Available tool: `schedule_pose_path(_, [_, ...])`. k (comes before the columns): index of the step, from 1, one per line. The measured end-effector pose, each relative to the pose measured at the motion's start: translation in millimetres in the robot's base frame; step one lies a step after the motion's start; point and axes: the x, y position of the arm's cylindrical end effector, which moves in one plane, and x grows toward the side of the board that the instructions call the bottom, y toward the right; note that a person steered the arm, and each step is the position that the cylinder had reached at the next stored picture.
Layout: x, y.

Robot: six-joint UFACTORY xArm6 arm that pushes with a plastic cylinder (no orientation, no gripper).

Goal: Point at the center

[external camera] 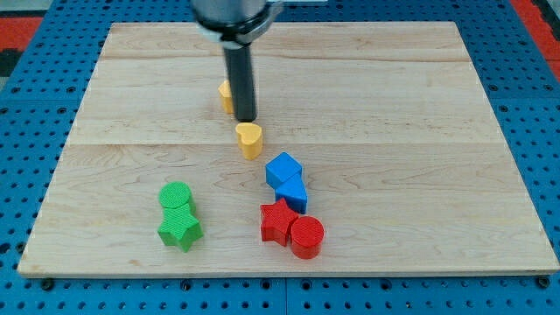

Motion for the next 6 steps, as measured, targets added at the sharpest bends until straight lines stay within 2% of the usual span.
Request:
schedule_pose_path(1, [-37, -31])
schedule_pose_path(2, [-53, -84])
schedule_pose_path(3, [-68, -169])
schedule_pose_path(4, [-67, -132])
schedule_pose_path(5, [-45, -1])
schedule_pose_path(6, [14, 81])
